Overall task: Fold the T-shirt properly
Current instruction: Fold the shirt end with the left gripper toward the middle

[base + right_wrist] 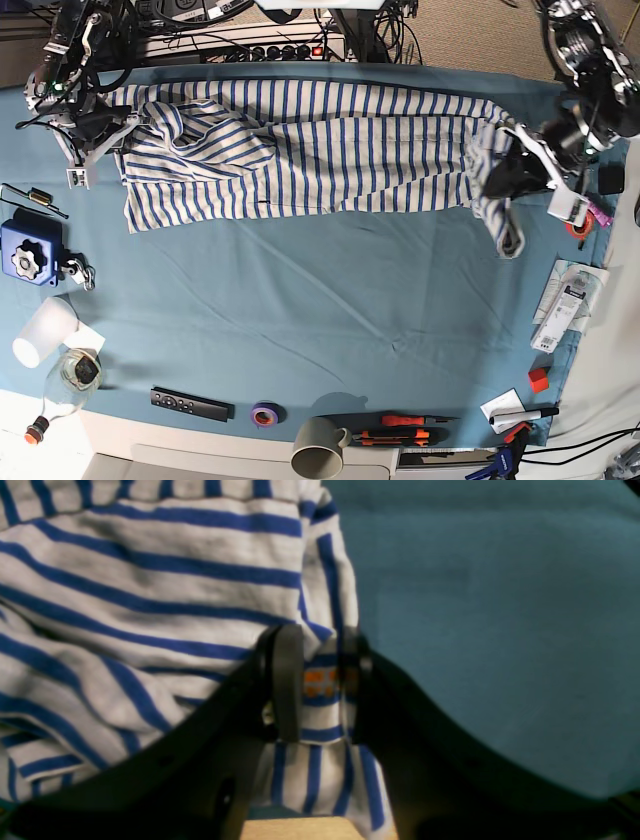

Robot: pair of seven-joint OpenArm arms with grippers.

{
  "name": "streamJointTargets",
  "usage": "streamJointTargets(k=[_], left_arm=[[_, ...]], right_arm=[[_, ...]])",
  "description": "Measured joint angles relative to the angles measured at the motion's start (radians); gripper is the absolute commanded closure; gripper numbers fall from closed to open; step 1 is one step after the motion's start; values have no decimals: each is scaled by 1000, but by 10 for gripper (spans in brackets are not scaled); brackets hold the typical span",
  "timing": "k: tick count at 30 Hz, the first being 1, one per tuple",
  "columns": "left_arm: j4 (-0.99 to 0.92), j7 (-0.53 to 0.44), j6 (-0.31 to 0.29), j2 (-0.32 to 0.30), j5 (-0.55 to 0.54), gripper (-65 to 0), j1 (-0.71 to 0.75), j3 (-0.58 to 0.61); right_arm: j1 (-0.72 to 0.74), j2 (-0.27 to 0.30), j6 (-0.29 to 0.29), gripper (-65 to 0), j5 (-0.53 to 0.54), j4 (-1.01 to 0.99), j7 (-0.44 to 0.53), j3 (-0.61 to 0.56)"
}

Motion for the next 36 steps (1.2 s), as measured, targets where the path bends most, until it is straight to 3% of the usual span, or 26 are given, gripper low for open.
streamJointTargets(k=[4, 8, 12, 18, 20, 22, 26, 27, 34, 35, 36], left_arm=[[33, -1, 0, 18, 21, 0, 2, 146], [31, -50, 0, 36, 184, 0, 6, 360], [31, -142, 95, 38, 345, 0, -6, 528], [31, -208, 113, 44, 520, 0, -32, 769], [31, -225, 166, 53, 593, 0, -40, 840], [31, -244, 218, 75, 690, 0, -50, 892], [10, -264, 237, 125, 816, 0, -80, 971], [-5, -264, 259, 136, 833, 0, -86, 984], [-39, -255, 260, 147, 864, 0, -100, 1017], [-39, -255, 251, 147, 864, -27, -101, 1017], [-39, -254, 217, 147, 866, -103, -101, 1017]], right_arm=[[0, 0, 0, -145, -3, 0, 6, 0], [0, 0, -4, -145, -23, 0, 5, 0], [0, 0, -30, -145, -38, 0, 5, 0], [0, 0, -37, -145, -51, 0, 9, 0], [0, 0, -37, -145, -52, 0, 8, 0], [0, 0, -37, -145, -51, 0, 9, 0], [0, 0, -37, -145, -51, 0, 9, 0], [0, 0, -37, -145, -52, 0, 9, 0], [0, 0, -37, -145, -51, 0, 9, 0], [0, 0, -37, -145, -52, 0, 9, 0], [0, 0, -37, -145, -52, 0, 9, 0]])
